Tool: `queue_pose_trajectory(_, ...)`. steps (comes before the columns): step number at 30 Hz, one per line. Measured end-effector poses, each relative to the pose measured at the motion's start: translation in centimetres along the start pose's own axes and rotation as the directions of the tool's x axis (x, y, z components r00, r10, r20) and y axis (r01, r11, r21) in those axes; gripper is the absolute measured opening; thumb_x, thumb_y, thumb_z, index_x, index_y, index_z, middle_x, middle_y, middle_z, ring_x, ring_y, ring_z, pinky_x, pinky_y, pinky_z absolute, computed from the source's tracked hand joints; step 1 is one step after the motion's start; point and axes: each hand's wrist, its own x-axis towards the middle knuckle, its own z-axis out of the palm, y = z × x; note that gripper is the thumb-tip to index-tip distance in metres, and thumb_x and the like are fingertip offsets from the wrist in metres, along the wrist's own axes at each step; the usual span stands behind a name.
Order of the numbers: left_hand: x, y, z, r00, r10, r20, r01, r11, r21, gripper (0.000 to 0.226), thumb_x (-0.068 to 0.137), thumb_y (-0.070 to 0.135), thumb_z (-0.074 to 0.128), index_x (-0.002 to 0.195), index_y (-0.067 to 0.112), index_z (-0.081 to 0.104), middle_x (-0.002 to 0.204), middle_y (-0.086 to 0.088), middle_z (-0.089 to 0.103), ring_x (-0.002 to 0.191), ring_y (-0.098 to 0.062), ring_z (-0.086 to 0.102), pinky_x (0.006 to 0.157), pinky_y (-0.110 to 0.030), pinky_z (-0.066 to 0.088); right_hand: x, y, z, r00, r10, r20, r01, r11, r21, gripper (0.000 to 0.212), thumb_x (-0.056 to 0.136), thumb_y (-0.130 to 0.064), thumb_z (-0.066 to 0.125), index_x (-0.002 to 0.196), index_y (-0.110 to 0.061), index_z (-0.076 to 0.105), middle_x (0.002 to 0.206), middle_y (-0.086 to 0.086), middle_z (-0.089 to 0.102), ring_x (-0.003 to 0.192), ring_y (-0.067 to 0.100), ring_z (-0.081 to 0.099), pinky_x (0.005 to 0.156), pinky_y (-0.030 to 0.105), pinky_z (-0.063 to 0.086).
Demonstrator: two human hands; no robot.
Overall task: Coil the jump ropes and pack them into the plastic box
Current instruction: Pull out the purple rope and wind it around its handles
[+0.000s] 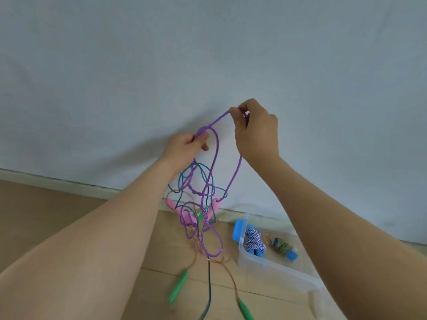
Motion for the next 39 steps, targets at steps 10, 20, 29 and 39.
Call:
queue_pose_trajectory(10,0.1,4.7,0.1,0.901,0.129,-0.414,-0.092,0.990,0.109,0.036,0.079,0.031,0.063,0.059,0.007,0.046,0.055,-0.009,0.039,0.056,-0.018,0.030,0.052,-0.031,0.029,-2.3,1.1,-1.0,0.665,0.317,0.677,-0.465,0.884,0.043,0.027,0.099,-0.009,0.054,0.118,0.004,0.068,0.086,0.019,0.073,0.072,0.030,0.076,0.069,0.041,0.066)
queue_pose_trajectory(20,-0.5,5.7,1.7,0.959,0.225,-0.172,-0.181,0.953,0.243,0.018,0.080,0.011,0.072,0.092,0.022,0.067,0.097,0.005,0.070,0.086,-0.012,0.065,0.072,-0.022,0.048,-1.9,0.8,-1.2,0.789,0.264,0.554,-0.367,0.927,0.080,0.041,0.109,-0.031,0.041,0.094,-0.008,0.073,0.066,0.010,0.075,0.051,0.020,0.060,0.057,0.029,0.046)
queue_pose_trajectory(29,-1.5,2.4,1.4,0.548,0.827,-0.129,-0.338,0.359,0.870,0.052,0.079,0.012,0.082,0.116,0.008,0.045,0.115,-0.020,0.051,0.101,-0.040,0.049,0.091,-0.044,0.042,-1.3,-1.7,-1.3,0.864,0.431,0.262,-0.492,0.834,0.250,0.047,0.104,-0.038,0.037,0.097,-0.004,0.069,0.072,0.012,0.073,0.055,0.011,0.058,0.062,0.030,0.048)
queue_pose_trajectory(39,-1.1,2.5,2.4,0.751,0.524,-0.403,-0.319,0.821,0.474,0.094,0.070,0.006,0.076,0.150,-0.006,0.028,0.146,-0.024,0.031,0.133,-0.040,0.037,0.115,-0.027,0.029,-1.5,-2.7,-1.3,0.823,0.529,0.209,-0.567,0.736,0.371,0.023,0.106,-0.029,0.030,0.109,-0.013,0.047,0.094,0.009,0.058,0.061,0.026,0.062,0.049,0.039,0.061)
